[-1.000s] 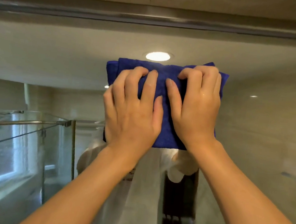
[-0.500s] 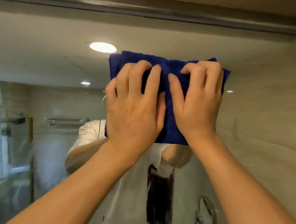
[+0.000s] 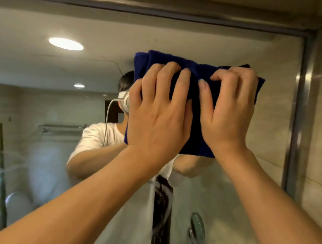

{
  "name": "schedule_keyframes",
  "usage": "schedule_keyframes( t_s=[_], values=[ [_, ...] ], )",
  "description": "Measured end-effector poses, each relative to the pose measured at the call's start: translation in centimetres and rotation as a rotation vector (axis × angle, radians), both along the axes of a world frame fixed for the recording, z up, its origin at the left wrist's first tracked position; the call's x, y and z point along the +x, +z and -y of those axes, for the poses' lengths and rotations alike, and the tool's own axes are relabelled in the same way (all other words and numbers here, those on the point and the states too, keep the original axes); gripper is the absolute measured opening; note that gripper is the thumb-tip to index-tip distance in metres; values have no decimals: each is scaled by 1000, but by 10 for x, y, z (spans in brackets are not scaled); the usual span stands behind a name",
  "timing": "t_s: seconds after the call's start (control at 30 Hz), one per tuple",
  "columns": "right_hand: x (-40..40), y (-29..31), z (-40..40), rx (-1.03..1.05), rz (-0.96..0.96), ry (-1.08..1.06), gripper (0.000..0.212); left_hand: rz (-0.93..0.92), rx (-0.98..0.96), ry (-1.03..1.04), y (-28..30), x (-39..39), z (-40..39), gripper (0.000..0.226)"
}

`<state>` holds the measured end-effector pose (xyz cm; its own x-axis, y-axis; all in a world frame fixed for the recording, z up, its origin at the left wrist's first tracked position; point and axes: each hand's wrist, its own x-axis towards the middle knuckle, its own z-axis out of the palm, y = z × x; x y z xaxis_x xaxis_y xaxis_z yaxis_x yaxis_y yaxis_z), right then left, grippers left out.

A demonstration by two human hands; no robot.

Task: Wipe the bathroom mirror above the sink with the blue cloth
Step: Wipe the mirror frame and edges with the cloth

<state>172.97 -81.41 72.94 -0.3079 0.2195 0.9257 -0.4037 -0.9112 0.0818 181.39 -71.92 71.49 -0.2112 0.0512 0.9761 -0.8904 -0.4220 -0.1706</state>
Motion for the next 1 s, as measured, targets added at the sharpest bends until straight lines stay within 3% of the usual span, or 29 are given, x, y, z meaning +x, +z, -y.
schedule_keyframes(
  t_s=[0.47,0.73,1.0],
  values=[
    [-76,2,65,143,26,-105,28,90,149,-53,18,-72,69,42],
    [-78,-8,62,240,106,-323,28,86,140,-42,12,-73,73,40],
    [-80,-31,62,235,123,-196,29,74,127,-58,-10,-78,77,39]
  ],
)
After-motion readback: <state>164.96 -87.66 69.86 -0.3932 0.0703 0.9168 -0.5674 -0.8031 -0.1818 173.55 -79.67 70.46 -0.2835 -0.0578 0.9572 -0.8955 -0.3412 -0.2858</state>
